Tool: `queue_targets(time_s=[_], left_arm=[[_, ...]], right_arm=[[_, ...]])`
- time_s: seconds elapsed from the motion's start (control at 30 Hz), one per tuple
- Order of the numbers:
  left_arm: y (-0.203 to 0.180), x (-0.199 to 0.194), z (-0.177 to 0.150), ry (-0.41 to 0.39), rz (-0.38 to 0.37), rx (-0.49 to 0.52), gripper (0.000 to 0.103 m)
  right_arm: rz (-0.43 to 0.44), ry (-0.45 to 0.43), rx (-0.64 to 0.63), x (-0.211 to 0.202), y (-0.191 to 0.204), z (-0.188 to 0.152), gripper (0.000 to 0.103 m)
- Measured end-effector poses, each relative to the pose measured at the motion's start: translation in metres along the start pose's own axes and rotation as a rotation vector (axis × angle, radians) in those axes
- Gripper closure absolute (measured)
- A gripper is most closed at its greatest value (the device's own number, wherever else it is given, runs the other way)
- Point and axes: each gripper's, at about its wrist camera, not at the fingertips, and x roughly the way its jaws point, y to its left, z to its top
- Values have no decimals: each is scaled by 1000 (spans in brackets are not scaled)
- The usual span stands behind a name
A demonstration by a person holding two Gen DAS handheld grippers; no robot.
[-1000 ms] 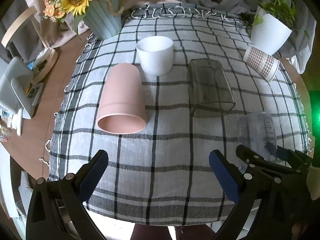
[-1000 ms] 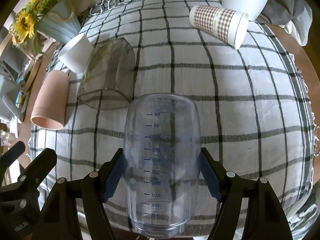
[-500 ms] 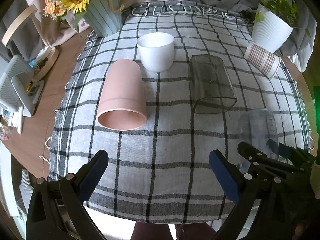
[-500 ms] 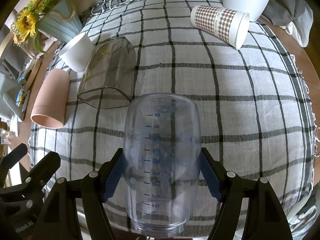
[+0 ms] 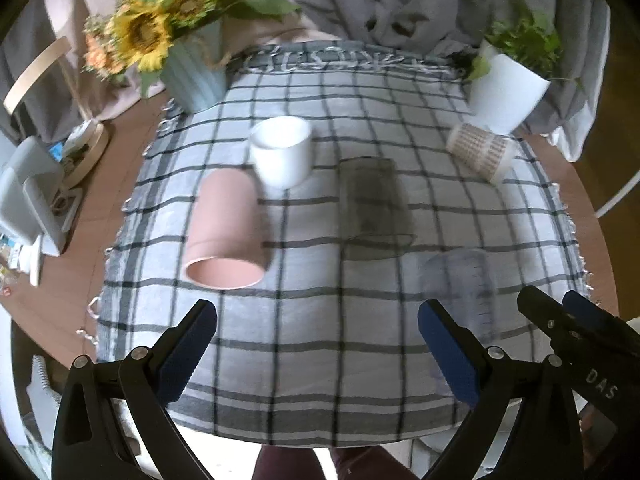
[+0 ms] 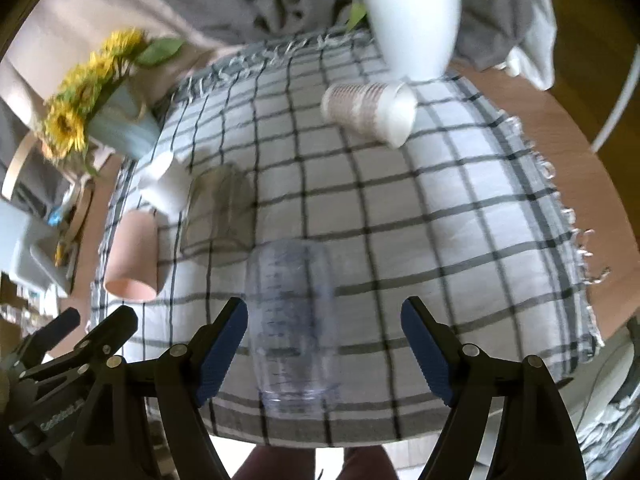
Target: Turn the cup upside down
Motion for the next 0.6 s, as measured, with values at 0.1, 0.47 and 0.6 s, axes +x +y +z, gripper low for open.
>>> queue_targets(time_s=[0.1,0.47,0.6], left_arm=[[-16,4,3,30,-68,22,1],[-73,41,19,167,-187,66,1],[-89,57,24,207,-187,78,1]], right_arm=[[-30,-40,2,-11,-7,0,24],[-72,-93,133,-30,-62,0,24],[-93,-99,182,-28,-81,1,24]])
